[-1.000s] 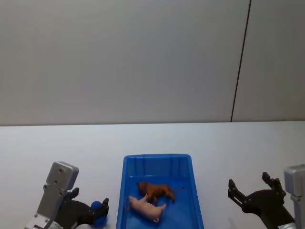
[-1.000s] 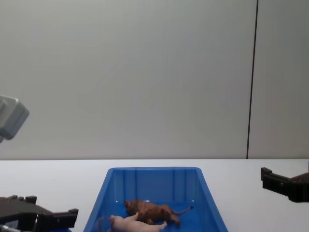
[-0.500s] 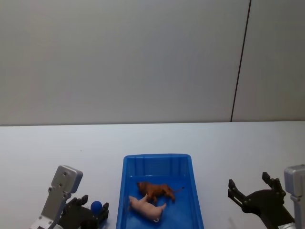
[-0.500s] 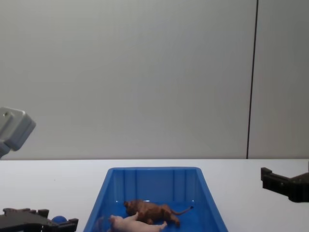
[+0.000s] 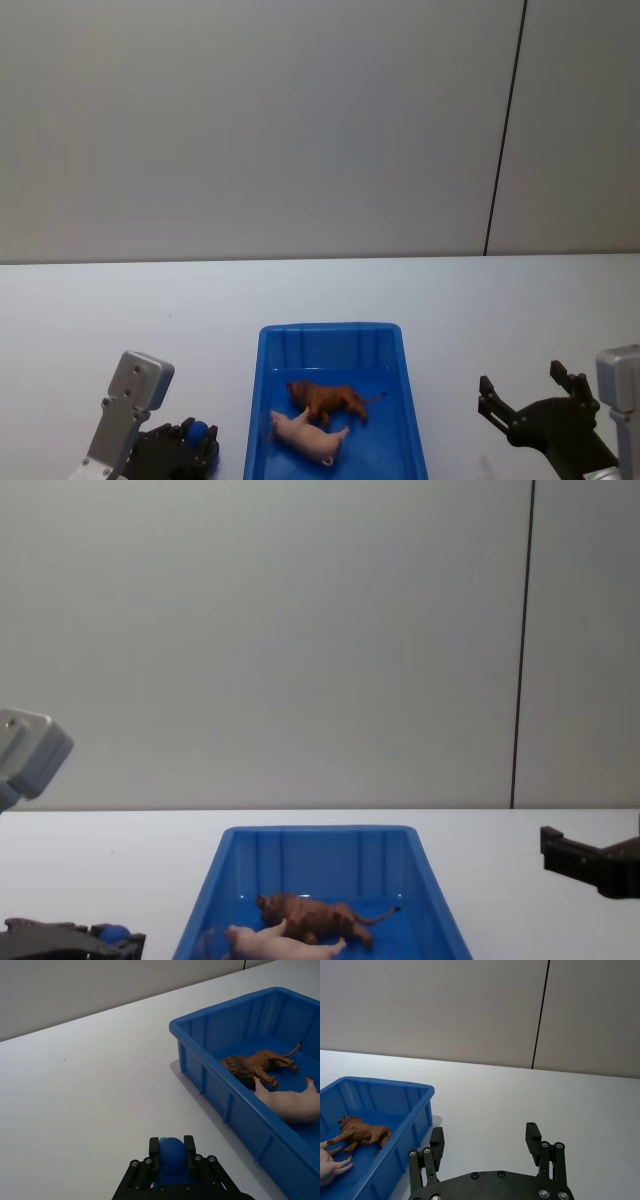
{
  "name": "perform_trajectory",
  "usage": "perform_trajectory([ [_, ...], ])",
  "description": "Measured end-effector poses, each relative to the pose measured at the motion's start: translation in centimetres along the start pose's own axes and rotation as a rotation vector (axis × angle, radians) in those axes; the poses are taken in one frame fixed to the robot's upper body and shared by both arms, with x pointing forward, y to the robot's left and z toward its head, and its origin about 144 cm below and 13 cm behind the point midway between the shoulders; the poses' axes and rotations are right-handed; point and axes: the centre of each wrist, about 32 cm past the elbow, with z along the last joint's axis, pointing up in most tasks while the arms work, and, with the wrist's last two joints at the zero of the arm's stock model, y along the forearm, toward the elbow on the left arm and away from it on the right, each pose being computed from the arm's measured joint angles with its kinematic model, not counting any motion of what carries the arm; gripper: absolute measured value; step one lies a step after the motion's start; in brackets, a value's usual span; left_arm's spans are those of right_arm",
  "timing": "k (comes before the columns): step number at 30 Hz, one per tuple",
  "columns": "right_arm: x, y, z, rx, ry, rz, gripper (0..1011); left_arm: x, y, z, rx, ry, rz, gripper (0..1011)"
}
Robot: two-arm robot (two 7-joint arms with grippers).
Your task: Pick up the two dolls from the table and place them into the box.
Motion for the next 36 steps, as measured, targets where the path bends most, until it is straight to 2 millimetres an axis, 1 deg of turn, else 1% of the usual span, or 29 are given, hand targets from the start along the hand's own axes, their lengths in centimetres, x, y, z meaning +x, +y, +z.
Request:
perform_trajectory([
  [9,0.0,0.0,0.0,0.000,0.000,0.000,1001,-0.3,0.3,0.4,-0.051,-0.003,0.005,236],
  [15,0.0,0.0,0.0,0.000,0.000,0.000,1001,-0.4,0.5,1.2,-0.115,-0.019,0.005,206],
  [19,0.0,0.0,0.0,0.000,0.000,0.000,1001,-0.4,0.6,1.9,-0.161,-0.035,-0.004,187],
  [21,0.0,0.0,0.0,0.000,0.000,0.000,1001,-0.4,0.5,2.6,-0.201,-0.051,-0.019,176],
  [22,0.0,0.0,0.0,0.000,0.000,0.000,1001,-0.4,0.5,2.6,-0.201,-0.051,-0.019,171],
  [28,0.0,0.0,0.0,0.000,0.000,0.000,1001,-0.5,0.2,4.2,-0.278,-0.080,-0.076,143],
  [36,0.0,0.0,0.0,0.000,0.000,0.000,1001,-0.7,-0.4,5.8,-0.347,-0.103,-0.167,143],
])
